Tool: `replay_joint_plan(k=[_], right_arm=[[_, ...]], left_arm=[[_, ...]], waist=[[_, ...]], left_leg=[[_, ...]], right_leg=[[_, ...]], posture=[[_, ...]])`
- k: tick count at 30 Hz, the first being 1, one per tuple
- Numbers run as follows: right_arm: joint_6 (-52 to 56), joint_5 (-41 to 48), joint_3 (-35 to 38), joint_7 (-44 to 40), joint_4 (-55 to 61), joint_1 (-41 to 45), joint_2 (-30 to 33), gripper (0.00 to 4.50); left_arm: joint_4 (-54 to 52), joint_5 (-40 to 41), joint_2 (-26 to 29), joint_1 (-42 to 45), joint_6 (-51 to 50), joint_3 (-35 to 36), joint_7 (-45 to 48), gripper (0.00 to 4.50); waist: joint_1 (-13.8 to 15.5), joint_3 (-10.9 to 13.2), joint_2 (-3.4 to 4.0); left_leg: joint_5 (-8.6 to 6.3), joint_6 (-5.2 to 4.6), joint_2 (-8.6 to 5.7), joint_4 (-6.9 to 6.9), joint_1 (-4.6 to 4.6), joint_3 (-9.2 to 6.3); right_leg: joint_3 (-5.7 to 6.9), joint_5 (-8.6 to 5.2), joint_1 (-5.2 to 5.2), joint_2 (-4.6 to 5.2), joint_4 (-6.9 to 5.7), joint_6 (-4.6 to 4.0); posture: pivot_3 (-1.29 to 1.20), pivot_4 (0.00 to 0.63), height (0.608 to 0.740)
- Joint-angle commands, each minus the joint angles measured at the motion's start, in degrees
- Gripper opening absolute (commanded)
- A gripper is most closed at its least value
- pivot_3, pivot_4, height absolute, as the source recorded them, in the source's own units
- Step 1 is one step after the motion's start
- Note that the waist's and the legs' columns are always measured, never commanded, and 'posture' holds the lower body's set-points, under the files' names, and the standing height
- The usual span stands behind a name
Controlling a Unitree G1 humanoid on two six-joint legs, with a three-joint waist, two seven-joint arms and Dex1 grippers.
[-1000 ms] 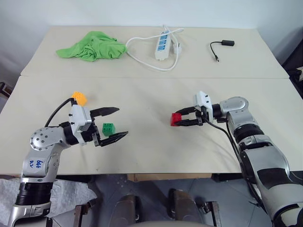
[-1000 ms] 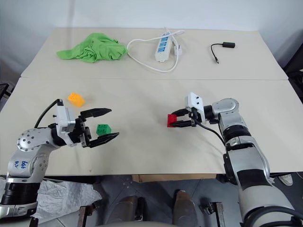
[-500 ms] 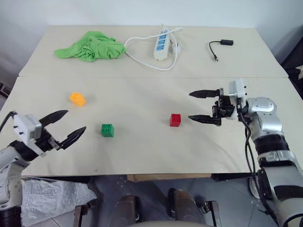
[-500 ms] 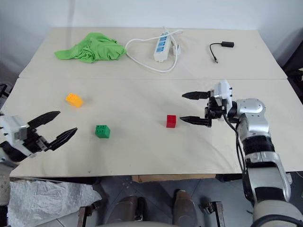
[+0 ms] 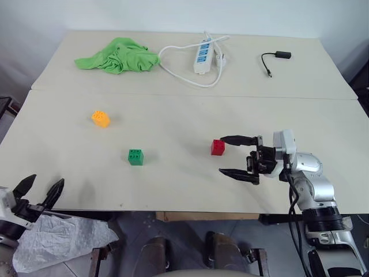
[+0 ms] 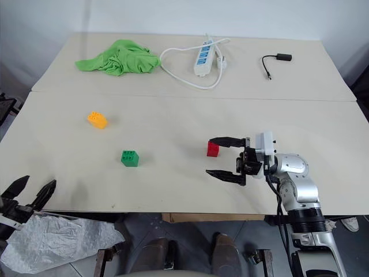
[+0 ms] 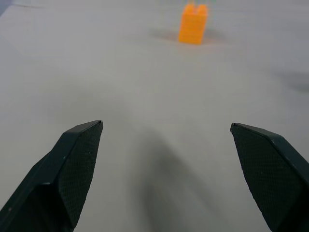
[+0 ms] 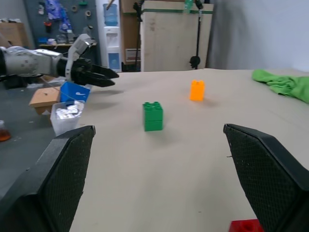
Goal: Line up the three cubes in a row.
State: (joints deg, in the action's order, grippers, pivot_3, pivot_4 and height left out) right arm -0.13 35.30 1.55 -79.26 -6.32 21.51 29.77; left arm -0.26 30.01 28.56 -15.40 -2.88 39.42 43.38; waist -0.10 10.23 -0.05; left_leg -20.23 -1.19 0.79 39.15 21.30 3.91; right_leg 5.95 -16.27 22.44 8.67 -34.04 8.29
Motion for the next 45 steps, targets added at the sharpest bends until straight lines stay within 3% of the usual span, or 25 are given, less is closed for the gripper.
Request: replay_joint_plan(k=[1, 5, 9, 14, 20, 25, 31, 39, 45], right_arm=[[-0.38, 0.54, 2.56, -1.59, 1.61, -0.60, 2.35, 4.46], [0.94, 0.57, 2.96, -5.86, 0.43, -0.47, 6.20, 4.46], [1.43, -0.05, 2.74, -10.02, -0.85, -1.93, 9.85, 4.46], [2.57, 0.30, 2.70, -11.15, 0.42, -4.58, 11.79, 4.46], [1.97, -0.22, 3.55, -9.56, 1.48, -7.64, 12.18, 4.46], [0.87, -0.86, 4.75, -8.42, 1.17, -9.27, 12.08, 4.50], [-1.01, -2.17, 6.65, -8.35, -1.07, -10.19, 12.56, 4.50], [-1.23, -1.86, 11.17, -5.40, -2.49, -10.76, 13.22, 4.50], [-1.64, -1.51, 13.62, -2.14, -2.14, -11.01, 12.24, 4.50]], left_arm=[[-6.23, -1.82, 4.21, -0.32, 2.20, -5.74, 6.39, 4.50], [-5.49, -2.08, 10.98, 6.42, 0.63, -13.15, 13.17, 4.50], [1.81, -5.51, 14.56, 16.07, 2.33, -21.46, 19.53, 4.50], [12.98, -9.98, 14.29, 27.32, 5.90, -29.40, 24.08, 4.50], [22.05, -11.41, 12.82, 35.35, 9.82, -32.91, 27.87, 4.50], [25.90, -11.01, 12.94, 39.20, 10.64, -34.04, 31.99, 3.35], [26.33, -11.17, 13.27, 41.67, 9.52, -35.07, 35.61, 1.49], [29.72, -14.52, 5.44, 55.90, 5.05, -41.30, 33.40, 1.45], [45.63, -22.45, -4.76, 66.90, 10.73, -47.31, 29.16, 1.45]], waist=[[0.03, 0.00, 0.00], [-0.01, 0.00, 0.01], [-0.09, 0.01, 0.08], [-0.15, 0.02, 0.07], [0.00, 0.02, 0.05], [0.07, 0.03, 0.04], [0.04, 0.03, 0.04], [1.48, 0.06, -0.01], [1.58, 0.10, -0.08]], left_leg=[[0.00, -0.01, 0.00, 0.00, 0.00, 0.01], [0.01, -0.03, -0.01, 0.00, 0.01, 0.06], [0.01, -0.04, -0.01, 0.00, -0.01, 0.17], [0.01, -0.05, -0.15, 0.00, -0.05, 0.62], [0.01, -0.05, -0.09, 0.04, -0.07, 1.05], [0.01, -0.05, -0.09, 0.09, -0.05, 1.06], [0.01, -0.05, -0.09, 0.10, -0.06, 1.07], [0.01, -0.12, -0.11, 0.46, 0.02, 1.03], [0.01, -0.13, -0.13, 0.53, 0.06, 1.07]], right_leg=[[0.01, 0.00, 0.00, -0.01, -0.01, 0.00], [0.04, -0.01, 0.00, -0.05, 0.03, -0.02], [0.04, -0.01, 0.02, -0.11, 0.00, -0.02], [0.26, -0.01, 0.08, -0.17, -0.02, -0.02], [0.35, -0.01, 0.11, -0.18, -0.04, -0.02], [0.34, -0.01, 0.10, -0.18, -0.06, -0.01], [0.33, -0.01, 0.10, -0.18, -0.06, 0.00], [0.32, 0.04, 0.02, -0.19, -0.16, 0.08], [0.32, 0.06, 0.01, -0.21, -0.15, 0.12]], posture=[[0.00, 0.150, 0.740], [0.00, 0.150, 0.740], [0.00, 0.150, 0.740], [0.00, 0.150, 0.740], [0.00, 0.150, 0.740], [0.00, 0.150, 0.740], [0.00, 0.150, 0.740], [0.00, 0.150, 0.740], [0.00, 0.150, 0.740]])
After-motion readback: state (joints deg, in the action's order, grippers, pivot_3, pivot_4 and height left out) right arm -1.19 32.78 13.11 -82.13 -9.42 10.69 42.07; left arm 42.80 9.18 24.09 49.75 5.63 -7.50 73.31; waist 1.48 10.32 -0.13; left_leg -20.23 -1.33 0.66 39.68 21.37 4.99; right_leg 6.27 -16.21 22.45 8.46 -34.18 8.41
